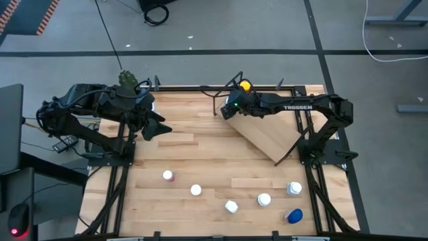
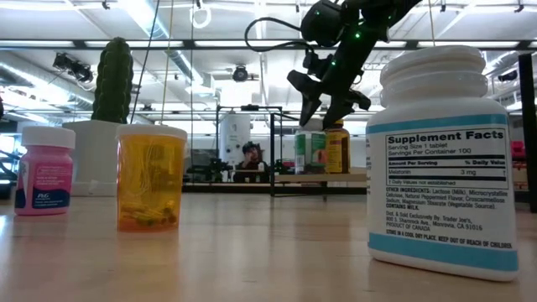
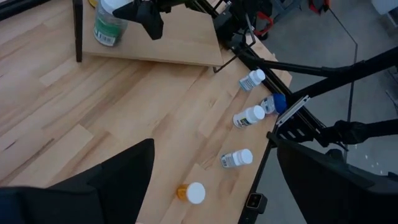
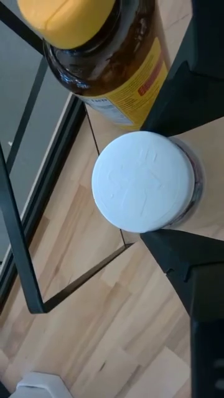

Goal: Pick and place medicine bottles onto shelf by color
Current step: Put the green medicine bottle on the shelf, then put the white medicine bottle on the shelf

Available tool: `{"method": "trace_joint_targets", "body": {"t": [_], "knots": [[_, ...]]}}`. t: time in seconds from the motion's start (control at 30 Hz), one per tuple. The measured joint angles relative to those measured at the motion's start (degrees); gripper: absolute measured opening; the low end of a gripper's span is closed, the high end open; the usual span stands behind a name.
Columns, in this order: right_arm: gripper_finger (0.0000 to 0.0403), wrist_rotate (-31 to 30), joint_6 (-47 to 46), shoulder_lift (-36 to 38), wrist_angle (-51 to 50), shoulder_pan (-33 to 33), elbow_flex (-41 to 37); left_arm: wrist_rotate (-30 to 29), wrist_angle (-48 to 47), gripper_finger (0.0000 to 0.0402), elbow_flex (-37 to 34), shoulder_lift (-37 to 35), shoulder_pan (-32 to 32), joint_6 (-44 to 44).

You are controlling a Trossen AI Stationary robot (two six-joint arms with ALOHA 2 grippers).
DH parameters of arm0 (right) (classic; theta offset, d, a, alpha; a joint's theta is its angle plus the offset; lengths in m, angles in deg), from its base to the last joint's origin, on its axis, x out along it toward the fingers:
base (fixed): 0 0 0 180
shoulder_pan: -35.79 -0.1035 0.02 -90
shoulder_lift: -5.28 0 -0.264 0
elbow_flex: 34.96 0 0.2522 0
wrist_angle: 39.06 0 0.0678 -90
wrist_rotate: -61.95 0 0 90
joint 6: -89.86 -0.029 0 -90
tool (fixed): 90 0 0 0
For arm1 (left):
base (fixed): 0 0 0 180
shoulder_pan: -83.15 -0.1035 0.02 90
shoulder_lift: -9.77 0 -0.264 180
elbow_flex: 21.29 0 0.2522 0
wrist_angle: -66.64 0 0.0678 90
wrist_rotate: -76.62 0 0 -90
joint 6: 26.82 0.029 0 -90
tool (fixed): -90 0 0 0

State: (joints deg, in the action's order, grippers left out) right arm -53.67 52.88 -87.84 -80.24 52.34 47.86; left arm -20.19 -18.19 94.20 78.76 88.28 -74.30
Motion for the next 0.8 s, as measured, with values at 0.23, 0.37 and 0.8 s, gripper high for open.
{"method": "trace_joint_targets", "body": {"t": [0.23,0.37,0.8], "knots": [[0.0282,0.7,-0.1,-0.2,-1.2,0.0,0.4,0.0,0.0,0.0346,0.0,0.0,0.0,0.0],[0.0298,0.6,0.5,0.2,-1.5,-0.1,1.6,0.0,0.4,0.0346,0.0,0.5,0.0,0.0],[0.0319,7.3,-0.8,5.6,-15.9,-4.3,9.2,0.0,4.1,0.0346,0.1,3.4,2.6,2.2]]}}
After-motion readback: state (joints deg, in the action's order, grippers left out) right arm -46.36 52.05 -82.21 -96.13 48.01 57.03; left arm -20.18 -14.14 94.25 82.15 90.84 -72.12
